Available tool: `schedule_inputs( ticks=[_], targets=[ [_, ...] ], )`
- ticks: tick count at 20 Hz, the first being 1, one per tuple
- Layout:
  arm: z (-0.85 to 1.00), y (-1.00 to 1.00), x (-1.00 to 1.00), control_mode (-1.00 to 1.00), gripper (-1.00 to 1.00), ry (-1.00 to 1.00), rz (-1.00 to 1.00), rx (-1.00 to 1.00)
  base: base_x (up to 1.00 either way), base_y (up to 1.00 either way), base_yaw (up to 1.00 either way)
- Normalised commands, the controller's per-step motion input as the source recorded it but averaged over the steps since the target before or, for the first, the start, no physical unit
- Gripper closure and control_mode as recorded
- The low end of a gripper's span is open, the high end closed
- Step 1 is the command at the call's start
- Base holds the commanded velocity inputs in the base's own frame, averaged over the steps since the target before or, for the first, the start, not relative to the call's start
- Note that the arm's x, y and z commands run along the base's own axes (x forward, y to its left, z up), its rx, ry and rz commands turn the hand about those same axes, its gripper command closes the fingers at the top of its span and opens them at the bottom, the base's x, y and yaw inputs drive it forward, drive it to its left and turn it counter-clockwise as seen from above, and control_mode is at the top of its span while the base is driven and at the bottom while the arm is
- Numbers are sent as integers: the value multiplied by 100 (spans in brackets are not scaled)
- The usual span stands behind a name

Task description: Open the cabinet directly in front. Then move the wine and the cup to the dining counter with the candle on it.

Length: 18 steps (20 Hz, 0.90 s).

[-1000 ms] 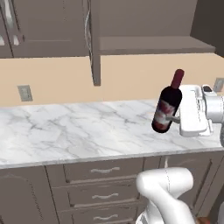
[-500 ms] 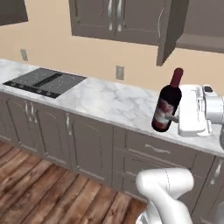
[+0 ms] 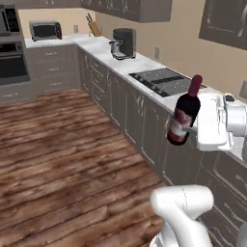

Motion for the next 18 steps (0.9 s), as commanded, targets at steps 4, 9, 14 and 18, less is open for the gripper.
schedule_inputs(
  ticks=[4, 9, 14, 18],
  targets=[
    [0, 0, 0, 100, 100, 0, 0, 0, 34, 53, 73],
    [0, 0, 0, 100, 100, 0, 0, 0, 95, 46, 47],
    [0, 0, 0, 100, 100, 0, 0, 0, 100, 7, 23],
    [0, 0, 0, 100, 100, 0, 0, 0, 100, 0, 9]
  ],
)
